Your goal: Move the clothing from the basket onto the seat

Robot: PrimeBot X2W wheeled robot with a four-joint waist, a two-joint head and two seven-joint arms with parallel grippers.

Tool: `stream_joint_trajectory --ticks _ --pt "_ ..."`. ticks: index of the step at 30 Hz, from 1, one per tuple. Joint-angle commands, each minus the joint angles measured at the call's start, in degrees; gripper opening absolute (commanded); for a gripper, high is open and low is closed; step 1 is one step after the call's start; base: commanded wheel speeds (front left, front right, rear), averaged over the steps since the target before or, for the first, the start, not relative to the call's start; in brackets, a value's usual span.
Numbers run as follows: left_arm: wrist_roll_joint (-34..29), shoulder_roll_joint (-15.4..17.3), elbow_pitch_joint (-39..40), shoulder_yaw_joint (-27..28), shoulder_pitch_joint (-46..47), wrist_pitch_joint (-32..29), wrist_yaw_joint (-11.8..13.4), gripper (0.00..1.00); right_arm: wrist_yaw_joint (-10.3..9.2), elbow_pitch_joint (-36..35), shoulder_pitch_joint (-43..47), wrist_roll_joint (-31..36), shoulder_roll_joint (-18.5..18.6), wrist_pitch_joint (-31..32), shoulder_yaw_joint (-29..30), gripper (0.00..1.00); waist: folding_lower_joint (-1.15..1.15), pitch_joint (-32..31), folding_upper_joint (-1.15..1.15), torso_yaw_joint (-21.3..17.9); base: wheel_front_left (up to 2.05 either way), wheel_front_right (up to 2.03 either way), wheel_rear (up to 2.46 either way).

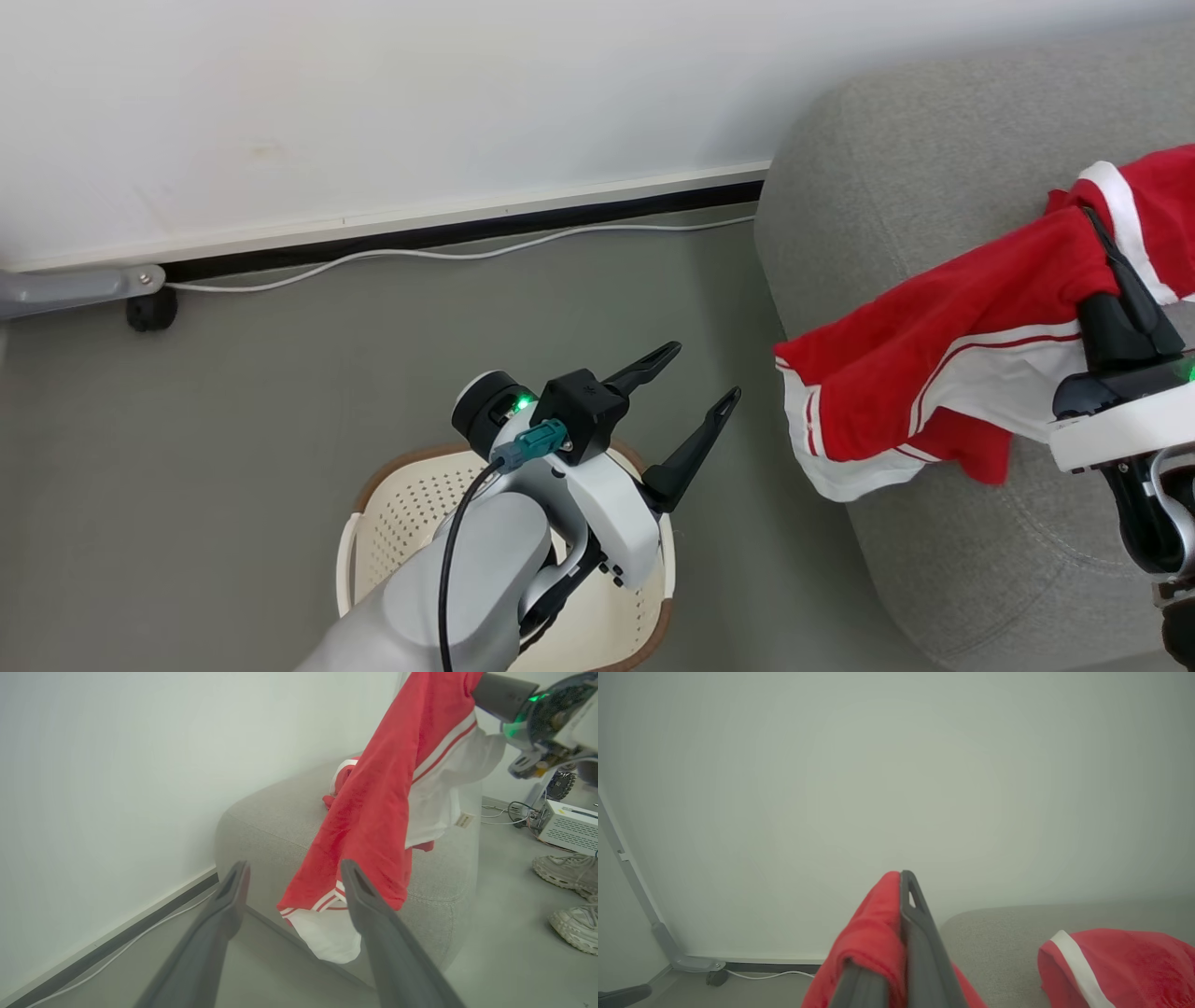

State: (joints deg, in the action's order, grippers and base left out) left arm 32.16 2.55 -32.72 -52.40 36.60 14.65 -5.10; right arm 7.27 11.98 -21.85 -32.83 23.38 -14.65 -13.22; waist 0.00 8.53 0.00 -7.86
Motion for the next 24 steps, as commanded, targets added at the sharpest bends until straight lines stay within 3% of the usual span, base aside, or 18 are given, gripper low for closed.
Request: stream_joint_trajectory --ticks 1,18,24 --pt "0.38 0.33 0.59 1.95 0.78 0.34 -0.80 1.00 0.22 -1.86 0.10 -0.57 1.00 -0.35 0.24 0.00 0.00 -0.44 0.00 -1.71 0.00 0.00 0.00" --pt "0.78 0.47 -0.97 2.30 0.19 0.35 -2.33 1.00 0.22 -2.76 -1.32 -0.71 0.92 -0.35 2.15 0.00 0.00 -2.60 0.00 -13.86 0.00 0.00 0.00" --pt "2.01 0.84 0.10 -0.23 0.26 0.35 -2.37 1.00 0.22 -1.91 -4.20 -0.88 1.82 -0.35 1.50 0.00 0.00 -2.27 0.00 -17.71 0.00 0.00 0.00"
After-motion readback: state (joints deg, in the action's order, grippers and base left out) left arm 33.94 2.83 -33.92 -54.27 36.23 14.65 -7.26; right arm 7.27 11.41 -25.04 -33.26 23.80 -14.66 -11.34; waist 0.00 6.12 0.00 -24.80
